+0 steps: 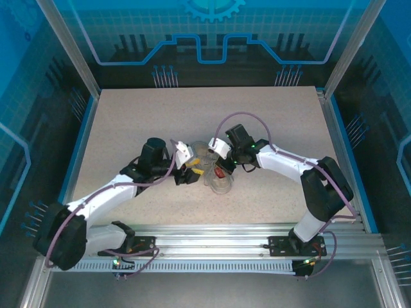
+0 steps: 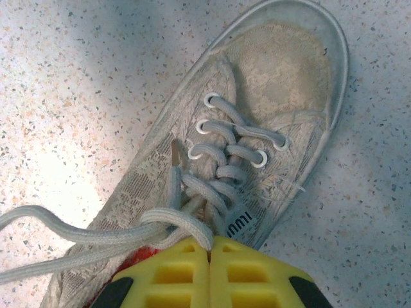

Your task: Tie the shoes

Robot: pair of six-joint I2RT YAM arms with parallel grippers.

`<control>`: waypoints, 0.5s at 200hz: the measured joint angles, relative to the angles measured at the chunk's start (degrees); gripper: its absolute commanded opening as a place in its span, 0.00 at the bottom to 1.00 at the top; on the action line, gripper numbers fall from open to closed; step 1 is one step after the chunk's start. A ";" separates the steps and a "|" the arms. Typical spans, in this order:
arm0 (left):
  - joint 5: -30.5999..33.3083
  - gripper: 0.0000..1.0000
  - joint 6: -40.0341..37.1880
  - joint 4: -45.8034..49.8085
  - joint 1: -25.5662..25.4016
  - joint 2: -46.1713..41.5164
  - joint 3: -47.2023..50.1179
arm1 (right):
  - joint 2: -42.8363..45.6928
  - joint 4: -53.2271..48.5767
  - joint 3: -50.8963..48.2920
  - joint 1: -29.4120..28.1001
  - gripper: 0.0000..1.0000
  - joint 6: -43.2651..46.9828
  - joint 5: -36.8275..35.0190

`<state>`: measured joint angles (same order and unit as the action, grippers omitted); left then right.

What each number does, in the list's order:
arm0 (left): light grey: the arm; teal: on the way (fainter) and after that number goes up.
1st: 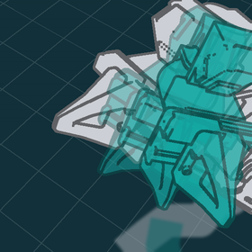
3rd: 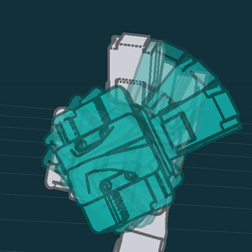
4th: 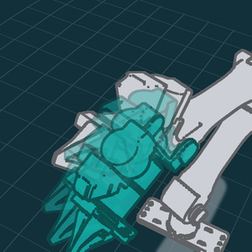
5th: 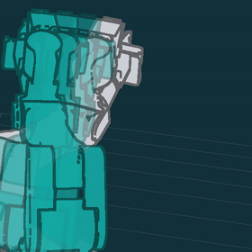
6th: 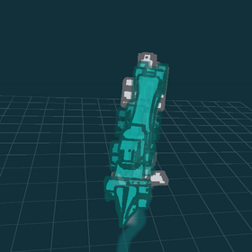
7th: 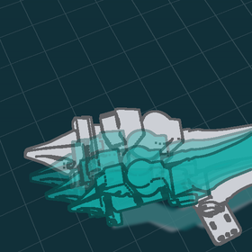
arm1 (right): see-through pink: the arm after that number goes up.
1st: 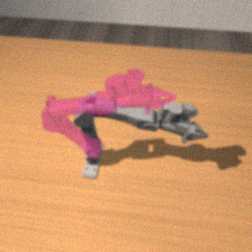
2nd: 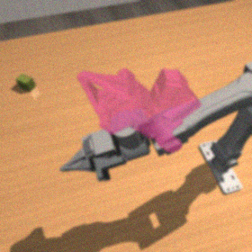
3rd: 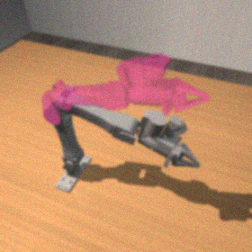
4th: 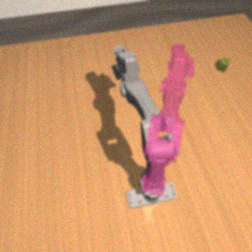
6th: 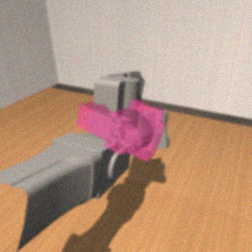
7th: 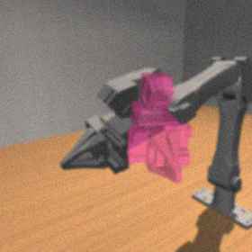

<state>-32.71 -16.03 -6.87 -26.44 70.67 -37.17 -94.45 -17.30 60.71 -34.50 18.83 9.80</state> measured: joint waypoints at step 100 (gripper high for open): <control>8.48 0.47 14.64 -19.17 -5.14 20.11 -2.97 | 0.94 0.22 -0.48 0.94 0.00 -3.04 1.33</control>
<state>-24.23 -1.39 -26.04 -31.57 90.78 -40.14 -93.51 -17.08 60.23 -33.56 15.79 11.14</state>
